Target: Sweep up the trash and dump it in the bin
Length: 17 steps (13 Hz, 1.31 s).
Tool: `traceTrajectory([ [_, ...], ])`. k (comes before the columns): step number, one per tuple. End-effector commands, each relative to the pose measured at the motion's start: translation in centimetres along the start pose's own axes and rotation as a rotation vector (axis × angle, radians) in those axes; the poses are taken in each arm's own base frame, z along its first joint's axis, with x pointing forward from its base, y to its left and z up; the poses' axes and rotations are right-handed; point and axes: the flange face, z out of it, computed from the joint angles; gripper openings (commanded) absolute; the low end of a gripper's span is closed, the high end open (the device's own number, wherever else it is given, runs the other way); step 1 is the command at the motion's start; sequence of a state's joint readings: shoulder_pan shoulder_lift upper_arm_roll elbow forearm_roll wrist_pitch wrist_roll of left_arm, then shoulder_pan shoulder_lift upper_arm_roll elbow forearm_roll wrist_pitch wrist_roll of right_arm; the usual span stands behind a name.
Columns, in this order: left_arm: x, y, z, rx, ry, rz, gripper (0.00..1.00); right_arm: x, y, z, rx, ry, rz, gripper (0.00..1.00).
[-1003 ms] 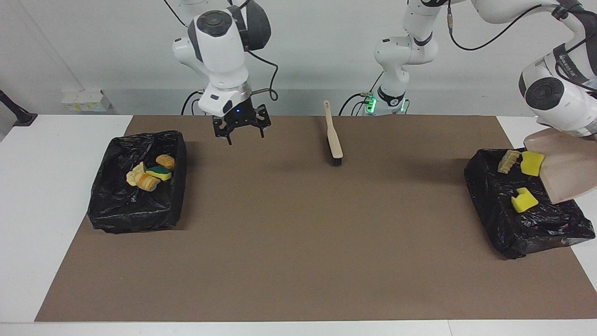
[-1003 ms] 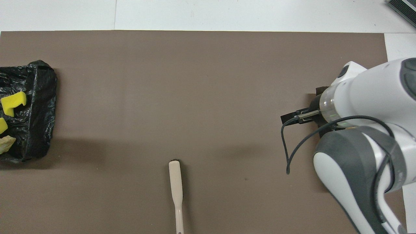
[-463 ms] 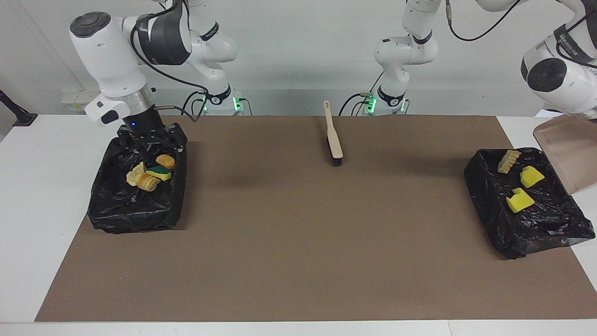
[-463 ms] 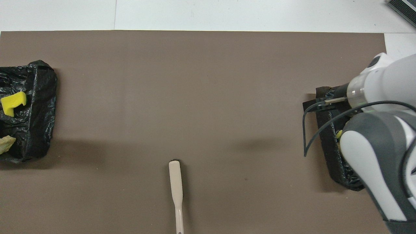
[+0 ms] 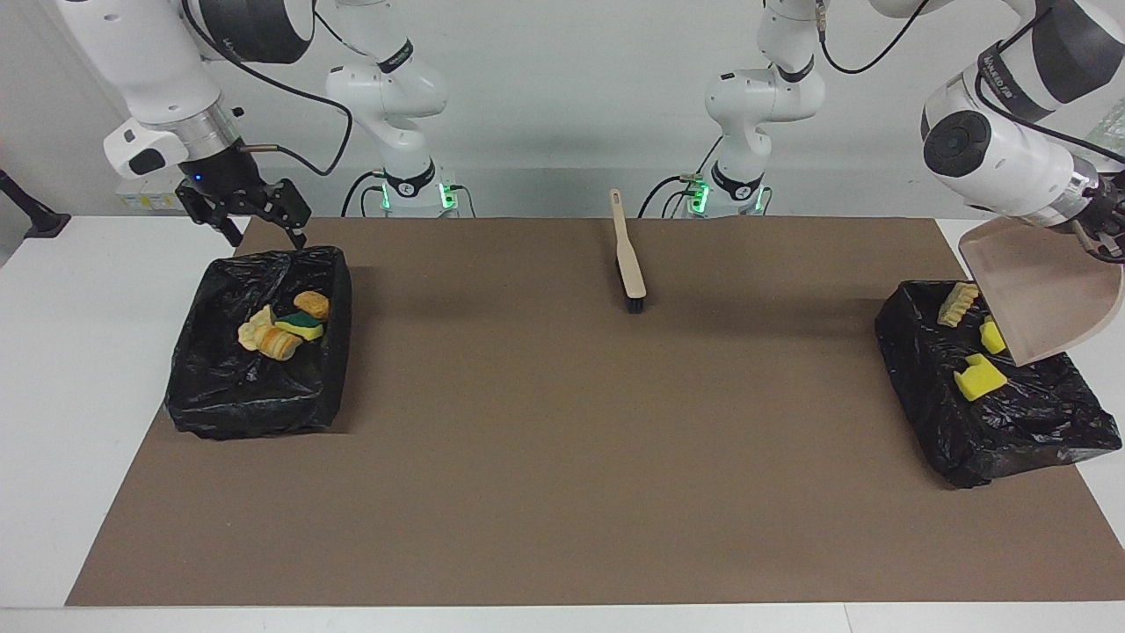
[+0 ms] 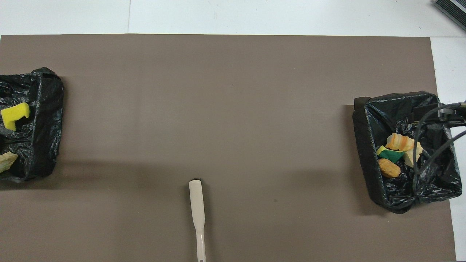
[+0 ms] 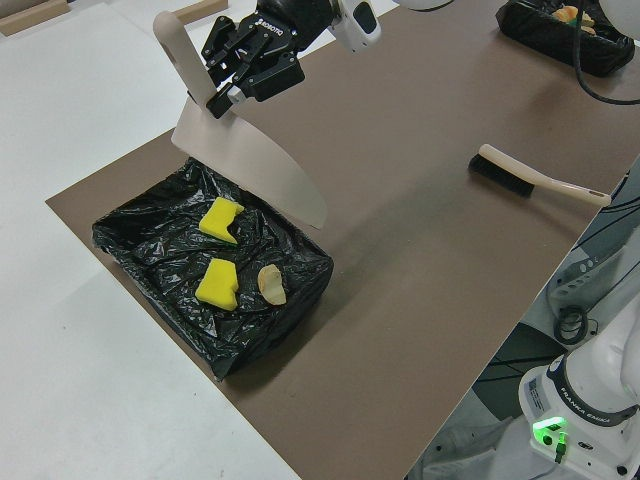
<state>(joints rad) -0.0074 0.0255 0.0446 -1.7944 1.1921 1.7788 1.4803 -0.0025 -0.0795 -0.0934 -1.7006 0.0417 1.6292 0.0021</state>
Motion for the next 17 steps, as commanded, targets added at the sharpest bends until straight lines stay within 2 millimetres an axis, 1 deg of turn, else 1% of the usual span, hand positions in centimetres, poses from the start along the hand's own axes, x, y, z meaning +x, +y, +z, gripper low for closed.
traceTrajectory([
  [1,-0.8,0.3,-0.9,0.005,0.009,-0.025,0.0,-0.9,-0.6,-0.1,-0.023,-0.024,-0.012,1.0],
  [2,-1.5,0.2,-1.0,0.009,0.006,-0.032,0.0,-1.3,-0.6,0.3,-0.026,-0.03,-0.015,1.0],
  [3,-2.3,0.0,-1.1,0.008,0.004,-0.043,0.0,-1.5,-1.4,0.2,-0.03,-0.025,-0.035,1.0],
  [4,-3.0,-0.1,-1.3,0.007,0.0,-0.054,0.0,-1.6,-3.0,0.4,-0.061,-0.02,-0.069,1.0],
  [5,-3.2,-0.2,-1.4,0.006,-0.003,-0.058,0.0,-1.6,-3.9,0.4,-0.114,-0.013,-0.097,1.0],
  [6,-3.5,-0.3,-1.8,0.009,0.0,-0.066,0.0,-1.3,-4.3,0.2,-0.127,0.006,-0.11,1.0],
  [7,-3.9,-0.3,-2.6,0.006,0.003,-0.075,0.0,-1.1,-4.6,0.1,-0.119,0.022,-0.107,1.0],
  [8,-3.0,-0.5,-4.4,0.005,0.03,-0.07,0.0,-1.2,-4.7,0.2,-0.11,0.016,-0.088,1.0],
  [9,-1.8,-0.7,-6.7,0.011,0.062,-0.062,0.0,-1.3,-4.7,0.1,-0.103,0.006,-0.065,1.0],
  [11,0.7,-0.5,-9.9,-0.008,0.133,-0.05,0.0,-1.6,-4.8,-0.3,-0.098,-0.028,-0.057,1.0],
  [12,1.7,-0.2,-11.5,-0.02,0.155,-0.044,0.0,-1.6,-4.4,-0.3,-0.096,-0.031,-0.051,1.0],
  [13,3.1,-0.1,-13.5,-0.022,0.207,-0.072,0.0,-1.6,-3.7,-0.2,-0.087,-0.043,-0.038,1.0],
  [14,4.6,0.4,-15.0,-0.038,0.278,-0.127,0.0,-1.7,-3.5,-0.2,-0.051,-0.049,-0.034,1.0],
  [15,5.6,0.7,-16.1,-0.063,0.337,-0.19,0.0,-1.6,-3.2,-0.2,-0.042,-0.041,-0.022,1.0],
  [17,8.6,1.2,-19.2,-0.097,0.455,-0.266,0.0,-1.7,-3.2,-0.1,-0.04,-0.048,-0.017,1.0],
])
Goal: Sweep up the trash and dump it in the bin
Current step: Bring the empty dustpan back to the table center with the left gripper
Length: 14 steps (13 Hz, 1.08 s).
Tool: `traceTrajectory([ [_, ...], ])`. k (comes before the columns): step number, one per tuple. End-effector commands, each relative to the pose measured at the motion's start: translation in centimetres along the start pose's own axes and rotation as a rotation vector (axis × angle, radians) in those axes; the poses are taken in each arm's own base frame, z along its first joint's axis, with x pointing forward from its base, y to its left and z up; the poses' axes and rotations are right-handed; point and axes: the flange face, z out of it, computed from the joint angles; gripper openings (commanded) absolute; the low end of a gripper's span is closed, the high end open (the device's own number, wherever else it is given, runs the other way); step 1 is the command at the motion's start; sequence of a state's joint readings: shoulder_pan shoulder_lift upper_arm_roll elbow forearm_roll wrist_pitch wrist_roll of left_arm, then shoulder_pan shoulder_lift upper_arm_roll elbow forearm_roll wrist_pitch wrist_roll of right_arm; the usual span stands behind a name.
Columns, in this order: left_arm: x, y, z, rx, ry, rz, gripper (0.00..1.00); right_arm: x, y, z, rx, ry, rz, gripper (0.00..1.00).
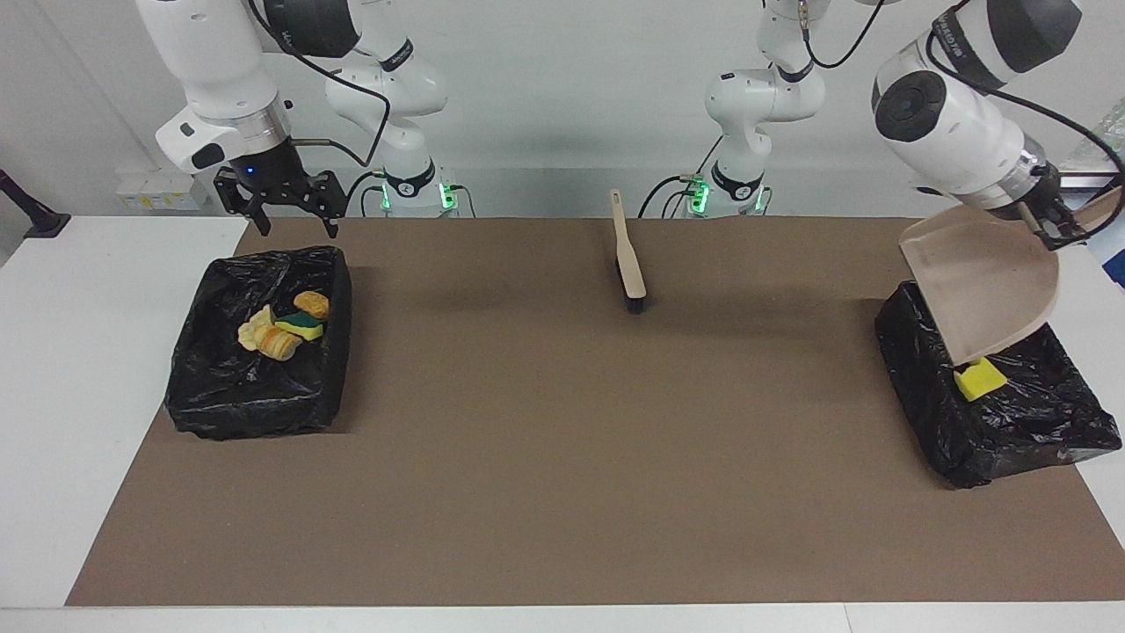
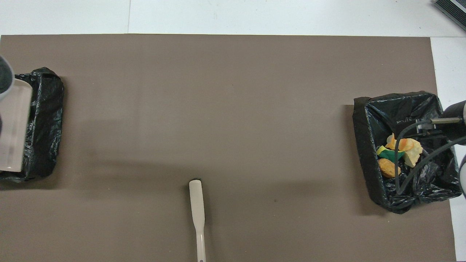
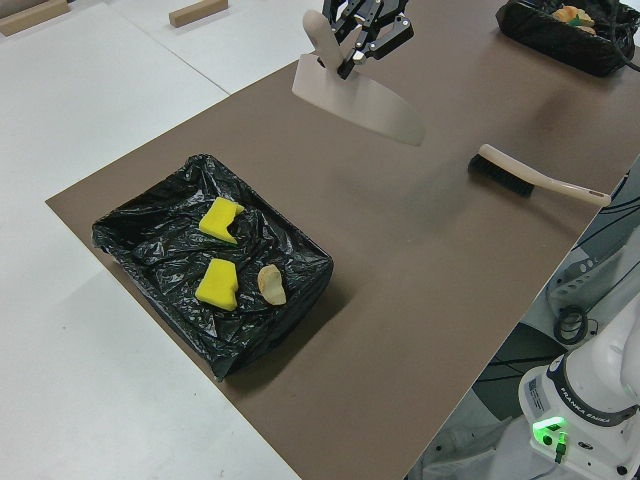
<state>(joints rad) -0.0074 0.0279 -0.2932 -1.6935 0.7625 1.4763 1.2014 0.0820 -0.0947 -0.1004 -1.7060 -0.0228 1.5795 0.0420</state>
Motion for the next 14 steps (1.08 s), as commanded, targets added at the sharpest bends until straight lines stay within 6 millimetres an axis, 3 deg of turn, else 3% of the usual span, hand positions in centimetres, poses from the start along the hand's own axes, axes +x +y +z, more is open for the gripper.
traceTrajectory([
  [1,3.6,1.5,-2.1,-0.063,0.12,-0.132,0.0,-0.6,0.1,-0.1,0.027,-0.008,0.022,1.0],
  [3,8.6,2.6,-3.9,-0.104,0.197,-0.274,0.0,-0.8,-0.2,-0.1,0.028,-0.011,0.016,1.0],
  [6,11.6,3.0,-4.6,-0.202,0.289,-0.43,0.0,-0.9,-0.3,-0.1,0.028,-0.011,0.015,1.0],
  [9,20.1,3.6,-6.9,-0.27,0.326,-0.734,0.0,-0.8,-0.4,-0.1,0.028,-0.008,0.01,1.0],
  [14,29.6,3.4,-8.7,-0.468,0.471,-1.066,0.0,-0.8,-0.8,-0.1,0.027,0.0,-0.01,1.0],
])
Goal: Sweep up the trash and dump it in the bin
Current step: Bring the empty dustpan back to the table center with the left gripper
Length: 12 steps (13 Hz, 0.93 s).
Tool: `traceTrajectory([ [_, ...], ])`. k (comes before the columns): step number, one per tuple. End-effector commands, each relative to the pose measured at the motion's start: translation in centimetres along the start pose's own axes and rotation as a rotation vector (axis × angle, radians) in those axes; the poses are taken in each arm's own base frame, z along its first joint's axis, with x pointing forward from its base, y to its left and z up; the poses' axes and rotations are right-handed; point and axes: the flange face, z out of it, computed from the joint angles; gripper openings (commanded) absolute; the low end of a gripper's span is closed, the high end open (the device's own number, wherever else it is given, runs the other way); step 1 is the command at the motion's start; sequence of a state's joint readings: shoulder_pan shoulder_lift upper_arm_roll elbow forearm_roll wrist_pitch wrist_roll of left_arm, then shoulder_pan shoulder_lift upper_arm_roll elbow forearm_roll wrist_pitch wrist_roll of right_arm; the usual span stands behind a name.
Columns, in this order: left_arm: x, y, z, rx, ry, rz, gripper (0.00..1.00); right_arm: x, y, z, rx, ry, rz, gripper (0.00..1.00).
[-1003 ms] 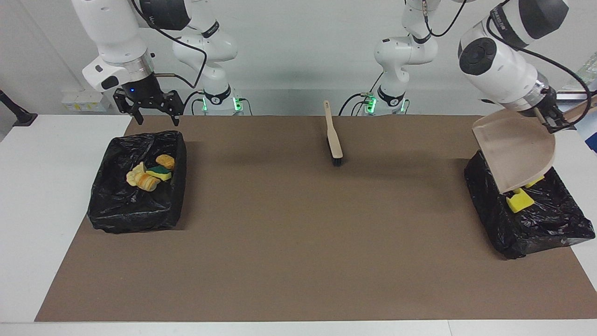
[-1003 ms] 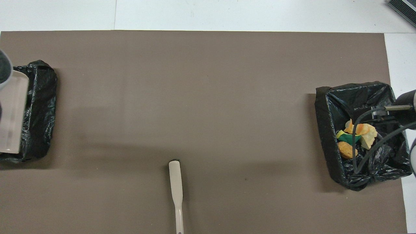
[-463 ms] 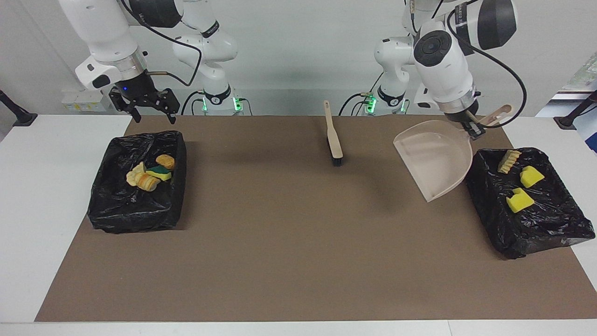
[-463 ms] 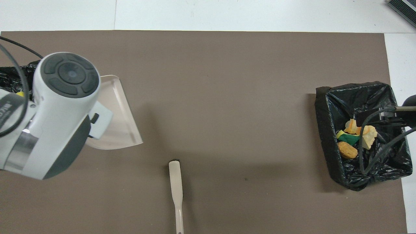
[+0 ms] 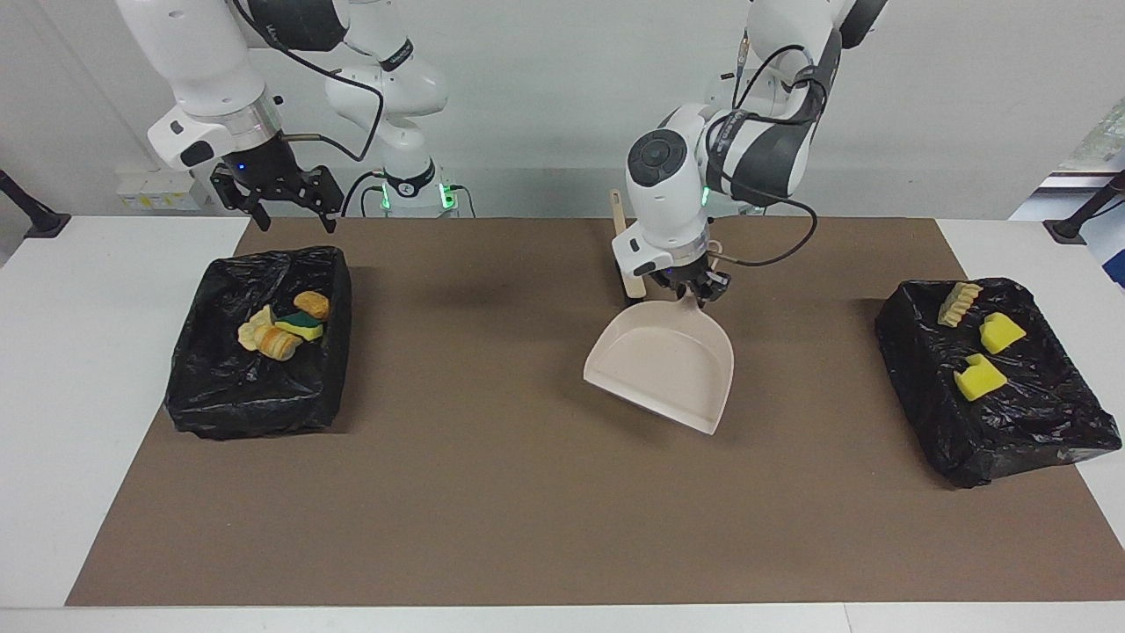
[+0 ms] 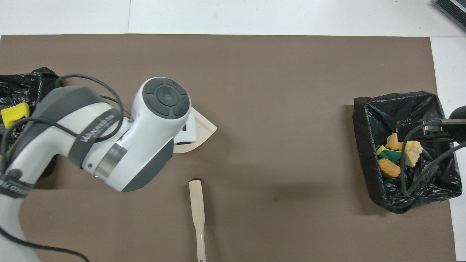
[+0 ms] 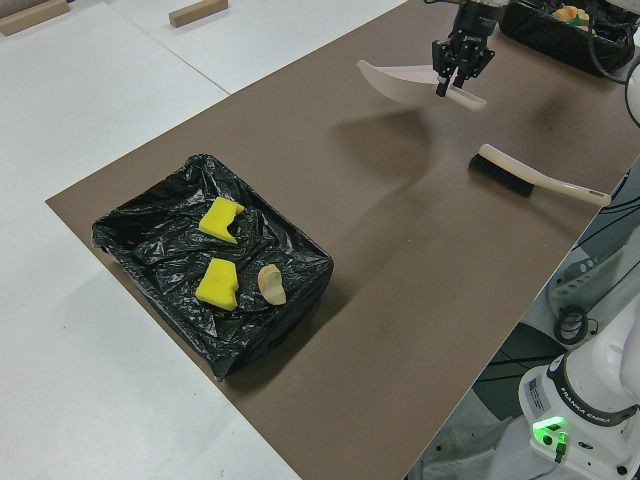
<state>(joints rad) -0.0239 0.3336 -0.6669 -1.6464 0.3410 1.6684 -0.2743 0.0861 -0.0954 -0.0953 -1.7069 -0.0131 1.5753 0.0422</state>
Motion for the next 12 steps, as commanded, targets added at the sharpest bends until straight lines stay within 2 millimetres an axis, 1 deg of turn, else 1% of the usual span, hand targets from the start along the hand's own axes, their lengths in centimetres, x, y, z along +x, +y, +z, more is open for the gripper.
traceTrajectory([
  [1,2.6,2.6,1.0,-0.1,0.045,-0.13,0.0,-0.6,-0.2,-0.2,0.018,0.012,-0.01,1.0],
  [3,3.3,6.1,1.6,-0.129,0.079,-0.189,0.0,-0.6,-0.2,-0.1,0.018,0.013,-0.033,1.0],
  [4,3.6,6.8,2.1,-0.139,0.081,-0.214,0.0,-0.6,-0.2,-0.1,0.018,0.013,-0.033,1.0],
  [6,3.6,8.8,2.4,-0.129,0.094,-0.186,0.0,-0.6,-0.3,-0.1,0.016,0.013,-0.035,1.0],
  [7,3.6,9.2,2.4,-0.114,0.119,-0.175,0.0,-0.6,-0.2,-0.1,0.015,0.011,-0.033,1.0],
  [8,3.9,8.9,2.8,-0.122,0.123,-0.193,0.0,-0.6,-0.2,-0.1,0.012,0.013,-0.033,1.0],
  [9,4.0,8.7,2.9,-0.131,0.123,-0.251,0.0,-0.6,-0.2,-0.1,0.01,0.011,-0.032,1.0],
  [10,4.2,8.6,3.6,-0.136,0.119,-0.331,0.0,-0.6,-0.2,-0.1,0.01,0.011,-0.032,1.0],
  [11,4.5,8.8,5.2,-0.129,0.107,-0.363,0.0,-0.6,-0.2,-0.1,0.01,0.011,-0.033,1.0],
  [12,4.9,8.8,6.4,-0.095,0.131,-0.334,0.0,-0.6,-0.2,-0.1,0.01,0.01,-0.035,1.0],
])
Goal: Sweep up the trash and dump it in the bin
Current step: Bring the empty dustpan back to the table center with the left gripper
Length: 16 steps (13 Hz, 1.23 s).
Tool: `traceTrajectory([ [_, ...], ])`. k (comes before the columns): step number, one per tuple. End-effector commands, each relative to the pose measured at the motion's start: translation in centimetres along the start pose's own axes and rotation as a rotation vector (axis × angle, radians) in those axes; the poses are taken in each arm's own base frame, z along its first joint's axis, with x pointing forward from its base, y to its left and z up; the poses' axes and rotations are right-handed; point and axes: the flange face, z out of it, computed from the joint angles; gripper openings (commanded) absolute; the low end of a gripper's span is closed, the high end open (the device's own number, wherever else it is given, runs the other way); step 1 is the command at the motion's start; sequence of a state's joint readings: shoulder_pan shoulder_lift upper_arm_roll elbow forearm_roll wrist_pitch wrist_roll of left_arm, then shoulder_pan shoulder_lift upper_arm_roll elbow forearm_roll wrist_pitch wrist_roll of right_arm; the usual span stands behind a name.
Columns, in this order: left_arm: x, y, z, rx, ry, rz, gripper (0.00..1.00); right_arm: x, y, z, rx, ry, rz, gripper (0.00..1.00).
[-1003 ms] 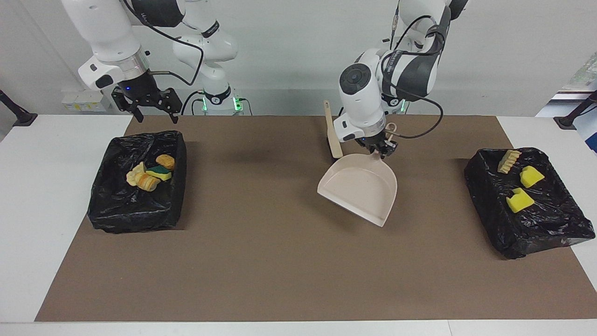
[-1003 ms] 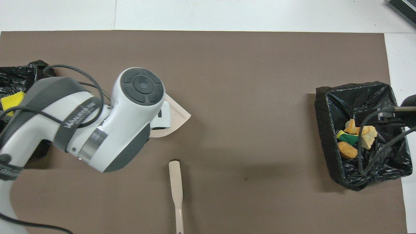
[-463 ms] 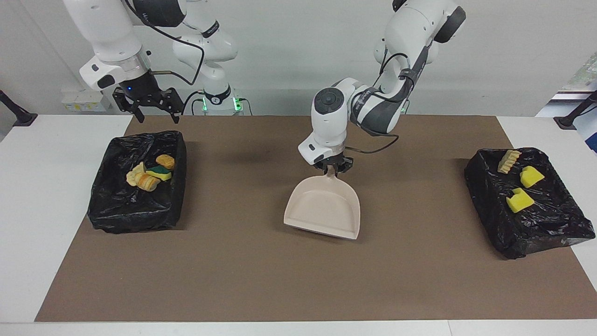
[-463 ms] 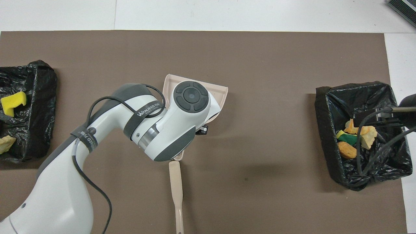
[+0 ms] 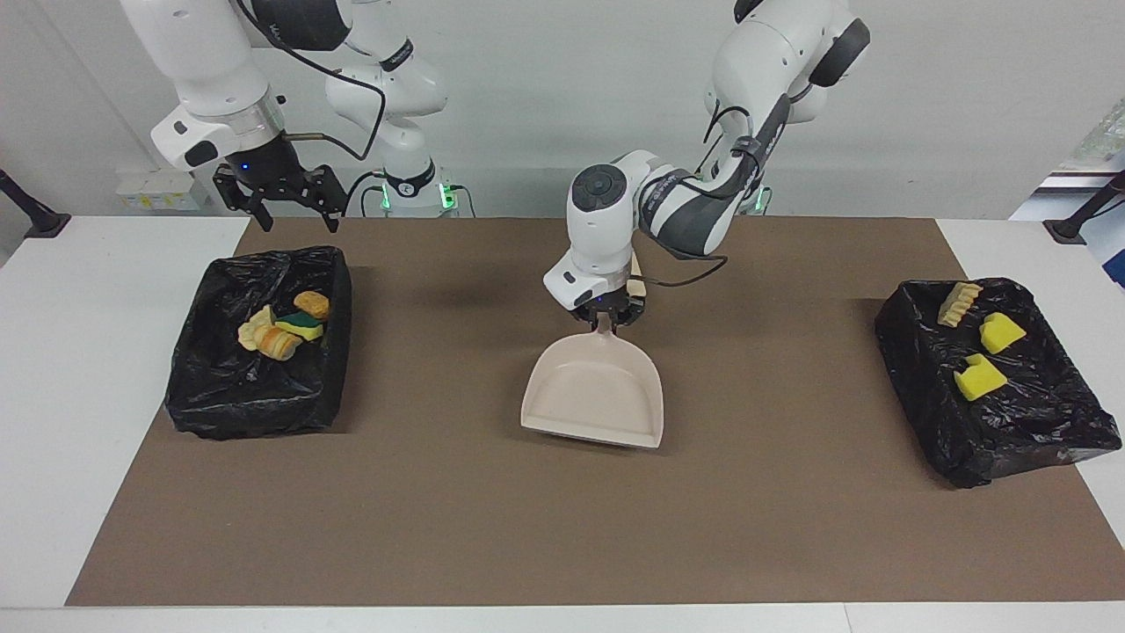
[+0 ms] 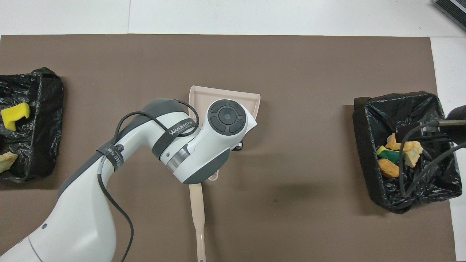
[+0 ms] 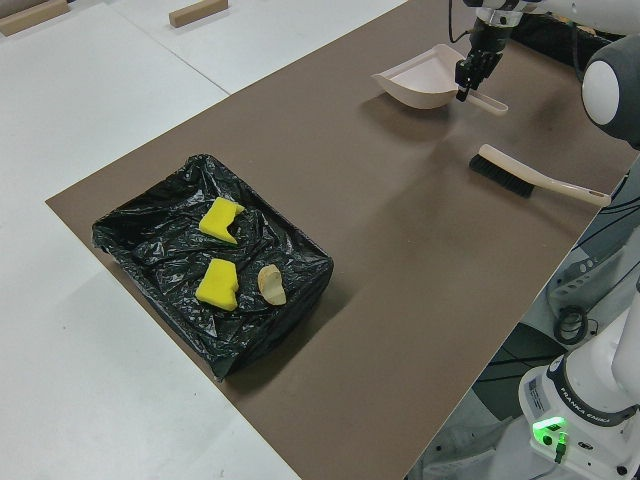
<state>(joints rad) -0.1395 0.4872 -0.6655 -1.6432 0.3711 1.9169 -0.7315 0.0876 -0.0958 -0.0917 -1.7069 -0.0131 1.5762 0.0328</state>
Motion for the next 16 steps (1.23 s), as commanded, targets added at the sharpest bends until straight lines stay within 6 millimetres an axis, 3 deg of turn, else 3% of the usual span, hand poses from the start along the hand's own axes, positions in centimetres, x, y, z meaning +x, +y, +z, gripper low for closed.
traceTrajectory([
  [1,0.9,-0.5,2.7,0.043,0.048,0.001,0.0,-0.6,0.1,-0.1,0.01,0.01,-0.02,1.0],
  [3,1.2,-0.9,2.4,0.045,0.049,0.024,0.06,-0.6,0.0,-0.1,0.01,0.01,-0.02,1.0],
  [4,1.3,-1.3,2.0,0.048,0.053,0.045,0.66,-0.6,-0.1,-0.1,0.01,0.012,-0.023,1.0],
  [5,1.7,-2.0,1.7,0.048,0.058,0.092,1.0,-0.6,-0.1,-0.1,0.01,0.012,-0.022,1.0],
  [7,1.4,-3.1,0.0,0.073,0.067,0.144,1.0,-0.6,-0.1,-0.1,0.01,0.012,-0.023,1.0],
  [11,0.0,-10.8,-4.5,0.265,-0.046,0.009,1.0,-0.6,-0.2,-0.2,0.01,0.013,-0.023,1.0],
  [14,-0.7,-17.6,-7.8,0.154,-0.111,-0.136,1.0,-0.6,-0.4,-0.1,0.002,0.012,-0.026,1.0],
  [16,-3.6,-22.2,-9.4,0.117,-0.118,-0.129,1.0,-0.6,-0.4,-0.1,0.002,0.009,-0.028,1.0],
])
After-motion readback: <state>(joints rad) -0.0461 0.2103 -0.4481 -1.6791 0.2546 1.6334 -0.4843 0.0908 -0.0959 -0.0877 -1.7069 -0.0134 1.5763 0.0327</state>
